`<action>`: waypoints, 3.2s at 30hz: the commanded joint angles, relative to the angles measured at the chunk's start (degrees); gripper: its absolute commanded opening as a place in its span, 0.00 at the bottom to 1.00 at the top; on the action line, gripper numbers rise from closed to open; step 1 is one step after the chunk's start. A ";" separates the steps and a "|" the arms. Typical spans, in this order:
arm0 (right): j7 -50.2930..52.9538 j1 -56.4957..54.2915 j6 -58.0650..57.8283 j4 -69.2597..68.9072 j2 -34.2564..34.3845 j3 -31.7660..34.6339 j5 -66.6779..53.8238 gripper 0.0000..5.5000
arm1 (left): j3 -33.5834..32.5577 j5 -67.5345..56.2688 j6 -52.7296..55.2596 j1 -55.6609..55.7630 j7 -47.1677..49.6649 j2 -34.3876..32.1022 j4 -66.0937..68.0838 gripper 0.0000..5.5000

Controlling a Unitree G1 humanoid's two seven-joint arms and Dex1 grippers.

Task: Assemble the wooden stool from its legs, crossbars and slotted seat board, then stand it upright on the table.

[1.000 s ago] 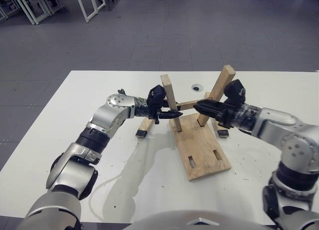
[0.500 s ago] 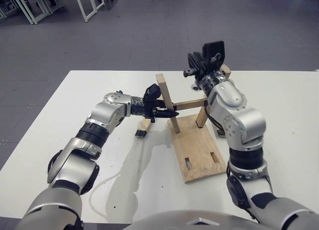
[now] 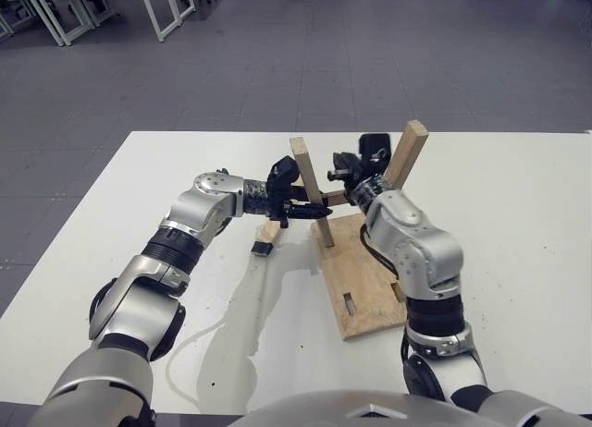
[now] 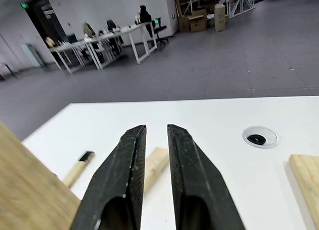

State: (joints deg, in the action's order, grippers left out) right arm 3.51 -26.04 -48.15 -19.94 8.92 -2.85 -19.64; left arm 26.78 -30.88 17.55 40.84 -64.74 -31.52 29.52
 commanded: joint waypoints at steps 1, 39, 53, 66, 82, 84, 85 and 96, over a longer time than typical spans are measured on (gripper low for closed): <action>-9.23 1.96 -15.54 -16.37 -6.98 8.87 -18.67 0.14 | 14.25 16.54 10.76 -15.06 1.54 -1.70 9.32 0.37; -61.16 6.83 -14.39 -16.13 -59.82 2.82 -21.88 0.14 | 14.71 19.98 -9.19 -5.56 -10.23 -0.26 15.63 0.37; -65.84 -0.13 15.50 11.34 -45.54 -27.97 4.02 0.51 | 13.37 18.69 -14.03 0.83 -12.85 4.48 16.09 0.37; -67.61 8.71 26.18 13.41 -50.92 -30.08 13.23 0.52 | 5.81 17.38 -7.30 6.08 -14.28 6.79 16.96 0.55; -60.46 7.33 24.86 18.28 -44.46 -26.10 14.48 0.52 | -9.33 21.15 -1.03 7.44 -17.84 -4.62 4.13 0.83; -59.81 8.26 23.32 15.43 -44.79 -24.48 13.33 0.52 | -13.72 22.56 -0.17 5.65 -9.16 -6.44 2.91 0.83; -59.61 9.16 22.37 13.54 -45.23 -23.53 12.54 0.52 | -15.83 23.62 0.77 4.53 -3.48 -6.85 2.13 0.83; -48.20 18.13 3.50 -13.97 -43.03 -12.45 4.20 0.52 | -38.20 27.80 20.29 -18.70 53.87 8.63 -12.11 0.83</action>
State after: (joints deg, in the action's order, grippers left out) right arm -47.32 -6.94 -41.67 -31.84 -35.32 -16.88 -14.50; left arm -10.09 -3.58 37.34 24.96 -14.03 -24.81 17.94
